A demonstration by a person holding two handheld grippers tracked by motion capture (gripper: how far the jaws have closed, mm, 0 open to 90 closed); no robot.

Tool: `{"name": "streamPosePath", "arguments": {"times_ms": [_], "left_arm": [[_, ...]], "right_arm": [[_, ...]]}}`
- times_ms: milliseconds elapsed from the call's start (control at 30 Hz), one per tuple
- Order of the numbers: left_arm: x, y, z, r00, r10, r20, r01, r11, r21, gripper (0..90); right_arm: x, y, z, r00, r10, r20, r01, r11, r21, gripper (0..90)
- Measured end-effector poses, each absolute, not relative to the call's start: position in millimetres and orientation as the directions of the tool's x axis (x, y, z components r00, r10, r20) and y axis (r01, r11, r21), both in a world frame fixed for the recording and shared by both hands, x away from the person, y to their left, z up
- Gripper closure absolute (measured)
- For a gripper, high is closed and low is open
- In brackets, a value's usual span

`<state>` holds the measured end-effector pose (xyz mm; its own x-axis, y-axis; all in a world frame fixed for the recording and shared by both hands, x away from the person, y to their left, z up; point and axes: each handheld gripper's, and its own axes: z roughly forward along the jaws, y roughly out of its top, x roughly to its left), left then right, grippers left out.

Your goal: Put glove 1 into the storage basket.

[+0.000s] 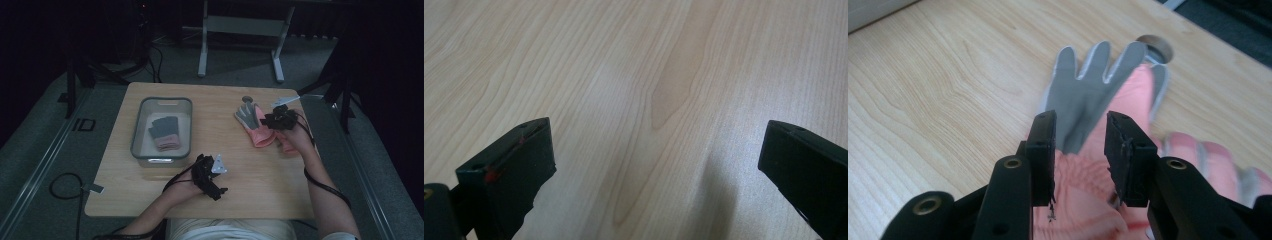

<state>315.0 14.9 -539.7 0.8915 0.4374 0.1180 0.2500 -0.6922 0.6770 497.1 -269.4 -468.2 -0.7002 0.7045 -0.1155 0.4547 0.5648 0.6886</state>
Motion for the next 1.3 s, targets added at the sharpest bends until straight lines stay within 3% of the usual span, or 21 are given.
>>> {"name": "streamPosePath", "arguments": {"times_ms": [200, 333, 500, 533, 667, 867, 1300], "left_arm": [[304, 15, -544, 0.858, 0.484, 0.174, 0.233, -0.667, 0.708, 1.1], [304, 19, -547, 0.844, 0.52, 0.128, 0.269, -0.618, 0.739, 1.1], [302, 18, -553, 0.841, 0.522, 0.139, 0.262, -0.619, 0.74, 1.2], [301, 17, -556, 0.849, 0.512, 0.131, 0.261, -0.621, 0.739, 1.1], [300, 15, -559, 0.856, 0.494, 0.154, 0.244, -0.648, 0.722, 1.1], [299, 15, -560, 0.852, 0.499, 0.159, 0.239, -0.64, 0.73, 1.1], [296, 16, -560, 0.855, 0.49, 0.168, 0.225, -0.644, 0.731, 1.1]], "right_arm": [[517, -246, -484, -0.725, 0.676, -0.133, 0.442, 0.604, 0.664, 64.1], [530, -238, -502, -0.724, 0.675, -0.141, 0.467, 0.631, 0.62, 64.1], [537, -237, -520, -0.713, 0.689, -0.131, 0.513, 0.64, 0.572, 64.1], [540, -238, -525, -0.702, 0.707, -0.084, 0.549, 0.613, 0.568, 70.8], [542, -236, -527, -0.677, 0.734, -0.058, 0.588, 0.587, 0.556, 76.4], [540, -238, -519, -0.598, 0.801, -0.007, 0.647, 0.488, 0.586, 87.8], [463, -236, -452, -0.498, 0.851, 0.168, 0.615, 0.21, 0.76, 88.5]]}}
